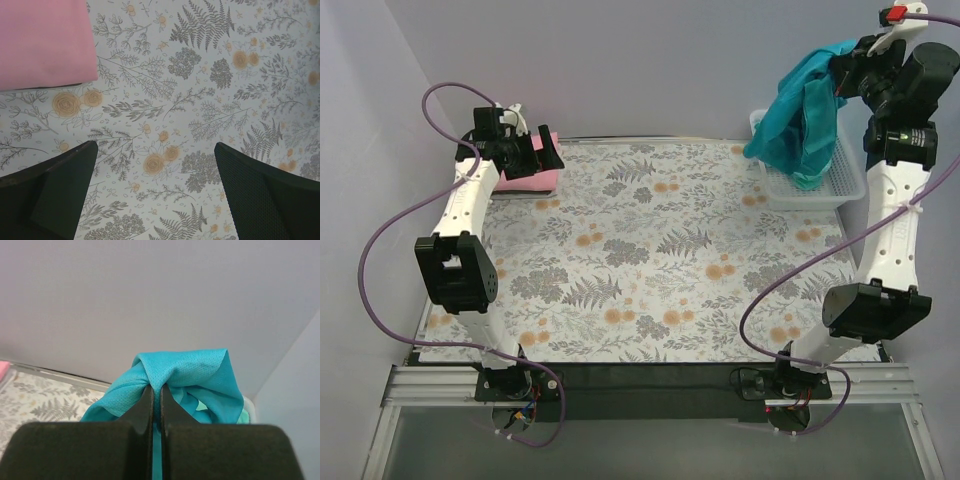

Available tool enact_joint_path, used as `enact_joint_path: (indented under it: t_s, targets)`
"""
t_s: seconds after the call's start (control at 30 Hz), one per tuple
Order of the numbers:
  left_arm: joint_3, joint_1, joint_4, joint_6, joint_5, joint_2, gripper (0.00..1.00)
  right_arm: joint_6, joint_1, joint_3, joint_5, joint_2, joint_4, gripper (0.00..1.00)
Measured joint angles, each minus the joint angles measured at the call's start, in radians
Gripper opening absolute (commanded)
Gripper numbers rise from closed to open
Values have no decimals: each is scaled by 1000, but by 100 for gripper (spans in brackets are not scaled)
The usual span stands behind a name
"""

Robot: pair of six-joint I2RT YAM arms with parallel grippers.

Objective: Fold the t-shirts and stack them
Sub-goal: Move the tshirt to the center of the board

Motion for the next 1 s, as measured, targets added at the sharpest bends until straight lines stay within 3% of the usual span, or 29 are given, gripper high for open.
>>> enact_joint_path:
  t_s: [0.13, 0.27, 0.43, 0.47, 0.53, 0.57, 0.63, 0.73, 0.8, 1.0]
  targets:
    - [0, 0, 24, -20, 18, -5, 98, 43, 48, -51, -72, -82, 101, 1]
    - [0, 0, 53, -34, 38, -20, 98, 48, 179, -97, -116, -153, 173, 1]
    - [-1, 0, 80, -40, 75, -56, 98, 6, 402, -365, -161, -295, 246, 1]
    - [-5, 0, 89, -37, 85, -66, 98, -9, 431, -428, -167, -315, 254, 12]
    - [-32, 0, 103, -23, 106, -93, 98, -48, 470, -578, -179, -348, 271, 53]
    - [-55, 0, 106, -7, 122, -115, 98, -66, 478, -636, -182, -351, 269, 83]
    - [-104, 1, 109, 30, 154, -154, 98, -122, 489, -741, -174, -337, 248, 98]
    - [-193, -2, 94, 115, 203, -212, 98, -187, 490, -787, -109, -266, 143, 98]
    - [-259, -11, 77, 180, 216, -241, 98, -221, 479, -782, -84, -212, 73, 90]
    - [-469, -127, 31, 368, 216, -278, 94, -285, 451, -797, -111, -163, -108, 80]
